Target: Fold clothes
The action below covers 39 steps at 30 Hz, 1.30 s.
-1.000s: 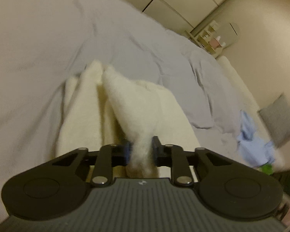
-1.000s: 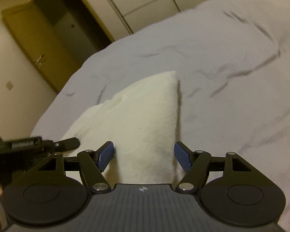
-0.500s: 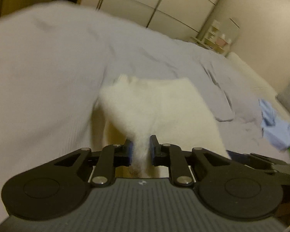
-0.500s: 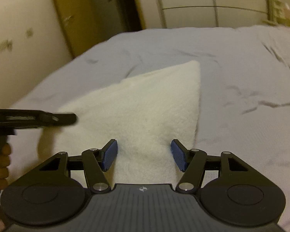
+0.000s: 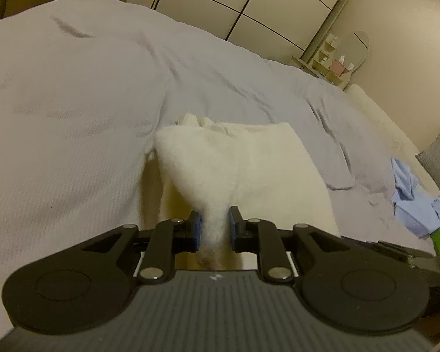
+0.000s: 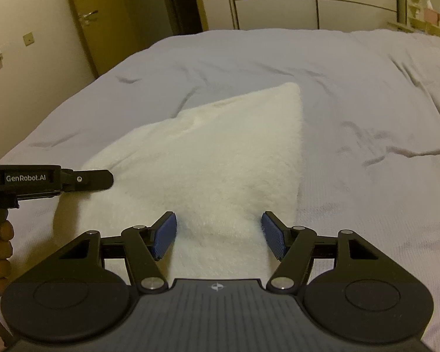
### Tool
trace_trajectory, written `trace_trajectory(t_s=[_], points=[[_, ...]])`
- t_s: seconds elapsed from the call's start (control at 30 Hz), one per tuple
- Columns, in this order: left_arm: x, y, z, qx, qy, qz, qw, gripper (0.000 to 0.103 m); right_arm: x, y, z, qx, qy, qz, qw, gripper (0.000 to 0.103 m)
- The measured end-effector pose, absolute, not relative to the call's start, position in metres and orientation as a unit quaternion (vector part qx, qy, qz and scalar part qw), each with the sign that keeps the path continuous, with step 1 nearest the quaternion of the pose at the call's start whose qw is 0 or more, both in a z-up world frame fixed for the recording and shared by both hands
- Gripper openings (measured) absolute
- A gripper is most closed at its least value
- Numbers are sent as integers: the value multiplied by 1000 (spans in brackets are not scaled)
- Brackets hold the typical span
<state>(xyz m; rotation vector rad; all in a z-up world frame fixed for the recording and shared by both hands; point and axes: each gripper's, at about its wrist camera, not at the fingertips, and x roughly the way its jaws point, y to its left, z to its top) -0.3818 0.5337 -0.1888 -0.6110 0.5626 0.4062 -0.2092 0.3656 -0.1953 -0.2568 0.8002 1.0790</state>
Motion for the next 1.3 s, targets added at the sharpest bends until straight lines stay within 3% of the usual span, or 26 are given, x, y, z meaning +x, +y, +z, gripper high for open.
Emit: trace_trajectory(t_s=[0.43, 0.63, 0.87, 1.07, 1.17, 1.23, 1.3], points=[[-388, 538, -178, -326, 275, 206, 881, 23, -217, 363, -194, -115, 363, 498, 779, 67], [-428, 526, -168, -368, 258, 210, 869, 34, -193, 341, -194, -12, 398, 509, 763, 68], [-420, 515, -190, -404, 271, 196, 851, 34, -178, 325, -195, 60, 422, 508, 748, 67], [-407, 517, -190, -385, 272, 202, 859, 22, -162, 302, -201, 109, 447, 476, 749, 65], [-409, 517, -189, -376, 268, 204, 863, 15, -156, 297, -214, 136, 470, 471, 734, 56], [-417, 513, -180, -358, 253, 211, 874, 4, -163, 301, -211, 119, 457, 477, 741, 54], [-426, 509, -170, -340, 236, 217, 884, 4, -175, 308, -201, 86, 434, 487, 753, 52]])
